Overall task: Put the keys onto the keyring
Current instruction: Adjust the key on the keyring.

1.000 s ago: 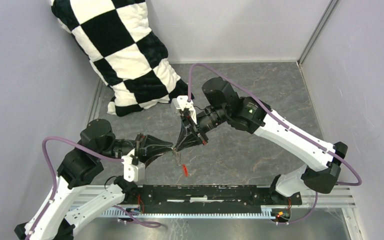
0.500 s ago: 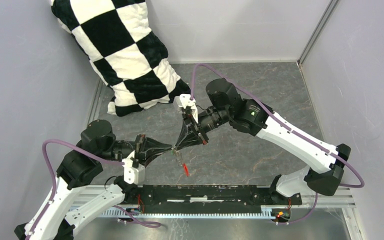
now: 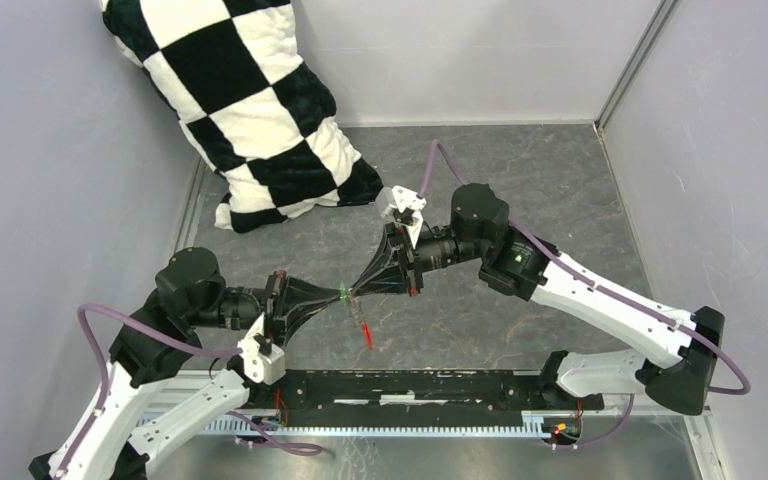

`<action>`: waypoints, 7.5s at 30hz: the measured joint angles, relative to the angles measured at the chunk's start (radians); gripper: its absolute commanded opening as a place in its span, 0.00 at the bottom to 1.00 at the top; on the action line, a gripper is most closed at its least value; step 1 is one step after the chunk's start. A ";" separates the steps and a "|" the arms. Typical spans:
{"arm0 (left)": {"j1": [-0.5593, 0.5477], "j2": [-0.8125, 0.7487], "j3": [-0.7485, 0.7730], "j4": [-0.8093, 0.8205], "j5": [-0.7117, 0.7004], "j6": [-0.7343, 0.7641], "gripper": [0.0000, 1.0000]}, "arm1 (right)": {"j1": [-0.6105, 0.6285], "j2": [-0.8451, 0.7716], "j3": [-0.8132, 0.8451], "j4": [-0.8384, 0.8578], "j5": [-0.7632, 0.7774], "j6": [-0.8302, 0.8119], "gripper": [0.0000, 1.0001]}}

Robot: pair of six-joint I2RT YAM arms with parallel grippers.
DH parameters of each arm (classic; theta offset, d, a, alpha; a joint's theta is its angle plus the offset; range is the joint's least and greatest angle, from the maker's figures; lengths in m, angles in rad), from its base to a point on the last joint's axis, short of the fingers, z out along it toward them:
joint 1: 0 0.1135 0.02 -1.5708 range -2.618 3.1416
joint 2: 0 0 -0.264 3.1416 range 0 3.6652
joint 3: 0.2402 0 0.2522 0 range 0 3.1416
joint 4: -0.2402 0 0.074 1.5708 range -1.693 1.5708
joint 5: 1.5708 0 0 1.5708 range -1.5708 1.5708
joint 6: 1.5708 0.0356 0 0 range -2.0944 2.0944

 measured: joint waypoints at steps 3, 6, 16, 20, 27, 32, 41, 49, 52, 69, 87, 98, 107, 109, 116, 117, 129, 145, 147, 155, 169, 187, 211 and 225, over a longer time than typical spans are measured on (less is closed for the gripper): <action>0.000 0.000 -0.006 0.000 0.000 0.005 0.03 | -0.001 -0.023 -0.071 0.126 0.022 0.072 0.01; 0.000 0.000 -0.011 0.000 0.000 0.018 0.03 | -0.002 -0.045 -0.150 0.270 0.048 0.146 0.01; 0.000 0.000 -0.011 0.002 0.001 0.054 0.36 | 0.021 -0.084 -0.261 0.539 0.168 0.217 0.01; 0.000 0.000 -0.008 0.013 -0.011 0.009 0.35 | 0.051 -0.090 -0.304 0.617 0.229 0.208 0.01; 0.000 -0.020 -0.007 0.209 -0.105 -0.382 0.35 | 0.082 -0.117 -0.372 0.702 0.303 0.142 0.01; 0.000 -0.022 -0.005 0.287 -0.110 -0.629 0.32 | 0.096 -0.145 -0.372 0.705 0.333 0.062 0.01; 0.000 -0.001 -0.006 0.352 -0.130 -0.843 0.32 | 0.133 -0.147 -0.328 0.608 0.349 -0.075 0.01; 0.000 0.024 -0.006 0.330 -0.141 -0.857 0.20 | 0.138 -0.137 -0.293 0.557 0.359 -0.132 0.01; 0.000 0.023 -0.006 0.321 -0.151 -0.857 0.12 | 0.140 -0.135 -0.285 0.534 0.367 -0.150 0.01; 0.000 0.025 -0.006 0.266 -0.184 -0.817 0.02 | 0.147 -0.116 -0.050 0.188 0.381 -0.275 0.28; 0.000 0.069 0.024 0.167 -0.200 -0.613 0.02 | 0.147 0.101 0.349 -0.455 0.386 -0.432 0.25; 0.000 0.070 0.024 0.164 -0.194 -0.597 0.02 | 0.147 0.101 0.356 -0.497 0.393 -0.443 0.01; 0.001 0.050 0.026 0.164 -0.169 -0.602 0.49 | 0.147 0.061 0.297 -0.441 0.412 -0.449 0.01; 0.001 0.040 0.031 0.161 -0.167 -0.602 0.49 | 0.145 0.012 0.235 -0.406 0.410 -0.450 0.01; 0.001 0.031 0.040 0.139 -0.161 -0.602 0.47 | 0.133 -0.079 0.148 -0.288 0.374 -0.437 0.00; 0.001 0.031 0.040 0.139 -0.155 -0.602 0.47 | 0.132 -0.084 0.136 -0.262 0.367 -0.430 0.01; 0.001 0.026 0.029 0.181 -0.146 -0.612 0.36 | 0.120 -0.098 -0.002 -0.055 0.301 -0.338 0.00; 0.001 0.009 -0.014 0.175 -0.147 -0.582 0.36 | 0.079 -0.144 -0.135 0.259 0.223 -0.167 0.00; 0.001 0.008 -0.020 0.184 -0.147 -0.583 0.37 | 0.076 -0.144 -0.141 0.280 0.213 -0.150 0.00; 0.001 0.006 -0.023 0.211 -0.146 -0.584 0.23 | 0.074 -0.144 -0.161 0.317 0.195 -0.123 0.00; 0.001 0.002 -0.023 0.219 -0.156 -0.580 0.02 | 0.056 -0.166 -0.189 0.323 0.203 -0.117 0.00; 0.001 -0.003 -0.021 0.124 -0.137 -0.385 0.02 | 0.043 -0.173 -0.371 0.656 0.240 0.050 0.01; 0.001 0.047 0.084 0.237 -0.101 -0.729 0.33 | 0.094 -0.175 -0.519 1.025 0.368 0.134 0.01; 0.001 0.086 0.087 0.259 -0.045 -0.826 0.31 | 0.154 -0.183 -0.507 0.893 0.408 -0.029 0.01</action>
